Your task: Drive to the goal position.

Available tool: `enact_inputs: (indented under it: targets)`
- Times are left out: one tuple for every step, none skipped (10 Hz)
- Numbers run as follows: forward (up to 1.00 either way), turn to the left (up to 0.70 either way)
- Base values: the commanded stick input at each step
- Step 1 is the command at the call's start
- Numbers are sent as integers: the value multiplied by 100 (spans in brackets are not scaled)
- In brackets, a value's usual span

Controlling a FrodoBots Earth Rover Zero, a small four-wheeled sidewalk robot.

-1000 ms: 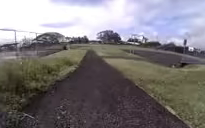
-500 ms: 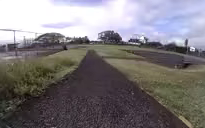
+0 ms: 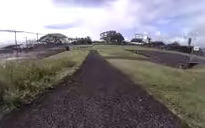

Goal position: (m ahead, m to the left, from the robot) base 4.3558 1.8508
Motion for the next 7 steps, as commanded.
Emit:
enact_inputs:
  targets:
    - [50,0]
    - [50,0]
    - [50,0]
    - [50,0]
    - [50,0]
    - [50,0]
    - [50,0]
